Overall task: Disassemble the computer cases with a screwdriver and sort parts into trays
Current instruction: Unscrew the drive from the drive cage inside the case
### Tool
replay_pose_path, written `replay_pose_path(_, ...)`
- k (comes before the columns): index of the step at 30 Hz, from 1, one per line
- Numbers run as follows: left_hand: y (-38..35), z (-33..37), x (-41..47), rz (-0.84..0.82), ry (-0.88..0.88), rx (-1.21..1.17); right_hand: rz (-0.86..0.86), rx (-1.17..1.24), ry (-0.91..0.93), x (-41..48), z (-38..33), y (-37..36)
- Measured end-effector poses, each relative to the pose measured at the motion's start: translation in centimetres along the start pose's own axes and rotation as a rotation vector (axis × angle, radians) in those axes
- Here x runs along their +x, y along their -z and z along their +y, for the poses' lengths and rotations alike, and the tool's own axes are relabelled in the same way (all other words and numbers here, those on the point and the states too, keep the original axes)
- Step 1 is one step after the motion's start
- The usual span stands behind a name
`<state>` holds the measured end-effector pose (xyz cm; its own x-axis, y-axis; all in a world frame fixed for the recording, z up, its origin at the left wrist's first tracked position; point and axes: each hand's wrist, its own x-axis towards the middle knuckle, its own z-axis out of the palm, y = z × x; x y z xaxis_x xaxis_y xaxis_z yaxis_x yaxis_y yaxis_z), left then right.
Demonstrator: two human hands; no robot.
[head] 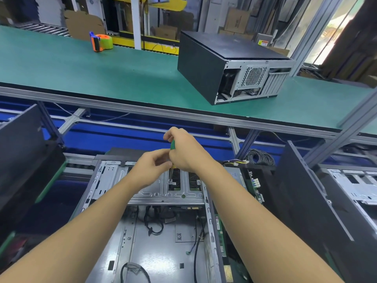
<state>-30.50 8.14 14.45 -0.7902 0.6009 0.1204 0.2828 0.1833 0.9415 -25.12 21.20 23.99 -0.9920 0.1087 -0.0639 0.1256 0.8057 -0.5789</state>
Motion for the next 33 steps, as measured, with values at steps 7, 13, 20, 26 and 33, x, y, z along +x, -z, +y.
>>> replay_pose_path(7, -0.7, 0.5, 0.2, 0.056, -0.011, 0.13, 0.154, -0.241, -0.032, -0.5, 0.0, -0.9)
replay_pose_path(13, -0.5, 0.6, 0.0, 0.046, -0.029, 0.075, 0.142, -0.142, -0.012, -0.5, -0.9, -0.5)
replay_pose_path(20, -0.3, 0.7, -0.2, 0.064, -0.025, 0.02, 0.0, 0.022, -0.036, -0.4, -1.0, 0.0)
replay_pose_path(26, -1.0, 0.8, 0.1, 0.06, -0.038, 0.131, 0.146, -0.224, -0.074, -0.5, -0.8, -1.0)
replay_pose_path(33, 0.1, 0.0, -0.1, 0.075, -0.025, 0.031, -0.01, -0.031, -0.034, 0.0, -0.7, -0.2)
